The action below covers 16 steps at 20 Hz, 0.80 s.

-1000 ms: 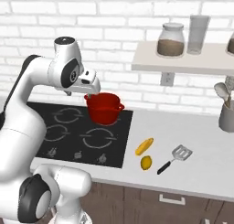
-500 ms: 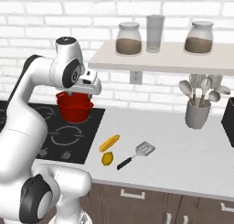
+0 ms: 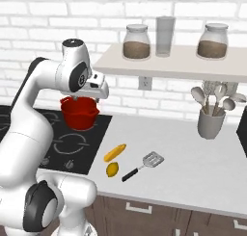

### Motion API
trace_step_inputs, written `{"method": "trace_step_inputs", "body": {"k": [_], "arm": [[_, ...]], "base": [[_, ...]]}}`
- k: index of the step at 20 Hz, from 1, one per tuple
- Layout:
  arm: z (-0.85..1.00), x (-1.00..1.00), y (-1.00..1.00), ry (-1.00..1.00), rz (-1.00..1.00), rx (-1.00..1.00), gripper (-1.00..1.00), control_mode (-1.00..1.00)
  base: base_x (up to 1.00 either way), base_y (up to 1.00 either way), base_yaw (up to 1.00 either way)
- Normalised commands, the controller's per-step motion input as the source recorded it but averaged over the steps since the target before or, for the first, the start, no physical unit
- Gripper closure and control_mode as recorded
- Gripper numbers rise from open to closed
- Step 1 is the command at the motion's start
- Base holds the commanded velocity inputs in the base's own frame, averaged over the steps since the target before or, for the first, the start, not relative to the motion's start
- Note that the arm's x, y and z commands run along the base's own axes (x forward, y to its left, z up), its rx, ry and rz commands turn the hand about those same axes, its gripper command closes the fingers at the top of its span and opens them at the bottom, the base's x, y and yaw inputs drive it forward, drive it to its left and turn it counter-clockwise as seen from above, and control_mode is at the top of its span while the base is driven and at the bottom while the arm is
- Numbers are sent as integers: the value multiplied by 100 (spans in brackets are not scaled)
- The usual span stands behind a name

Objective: Put the lemon and corn in the pot. Retrieve the spatula and lightly stir the vegetables in the pot.

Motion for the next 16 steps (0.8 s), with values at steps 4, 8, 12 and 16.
{"method": "trace_step_inputs", "body": {"k": [4,8,12,16], "arm": [[-12,18,-24,0,6,0,-100,-100],[-37,0,-35,0,0,0,-100,-100],[-55,0,-28,0,-1,0,-100,-100],[-56,0,-25,0,-4,0,-100,-100]], "base": [[0,0,0],[0,0,0],[0,0,0],[0,0,0]]}}
